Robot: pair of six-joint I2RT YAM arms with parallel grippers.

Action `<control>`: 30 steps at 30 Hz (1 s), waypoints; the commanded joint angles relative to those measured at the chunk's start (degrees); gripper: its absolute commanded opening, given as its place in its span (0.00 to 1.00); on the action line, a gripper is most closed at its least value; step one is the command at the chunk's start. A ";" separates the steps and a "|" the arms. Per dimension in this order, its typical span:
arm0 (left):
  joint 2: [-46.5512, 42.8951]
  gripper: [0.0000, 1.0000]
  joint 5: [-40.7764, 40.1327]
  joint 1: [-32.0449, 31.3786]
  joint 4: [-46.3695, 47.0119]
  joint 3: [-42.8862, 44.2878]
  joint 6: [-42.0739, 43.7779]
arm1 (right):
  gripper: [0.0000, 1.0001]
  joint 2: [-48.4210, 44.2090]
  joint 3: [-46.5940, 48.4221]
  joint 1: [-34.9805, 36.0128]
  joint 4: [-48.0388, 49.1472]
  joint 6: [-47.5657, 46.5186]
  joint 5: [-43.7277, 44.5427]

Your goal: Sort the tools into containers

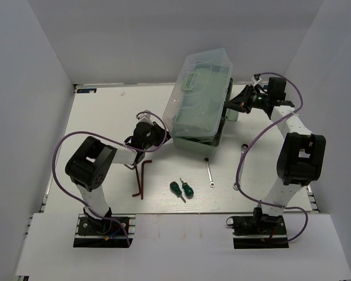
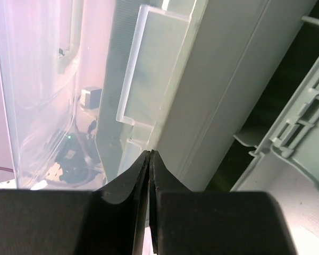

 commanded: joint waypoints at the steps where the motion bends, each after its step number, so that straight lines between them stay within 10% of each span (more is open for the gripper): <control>1: -1.62 0.08 4.55 -2.47 4.27 -0.29 -1.99 | 0.08 -2.48 3.47 1.71 -1.22 -0.13 -2.33; 30: 0.58 0.07 3.41 -8.10 12.97 -2.58 -7.00 | 0.08 -1.08 15.34 12.52 -8.07 -1.18 0.04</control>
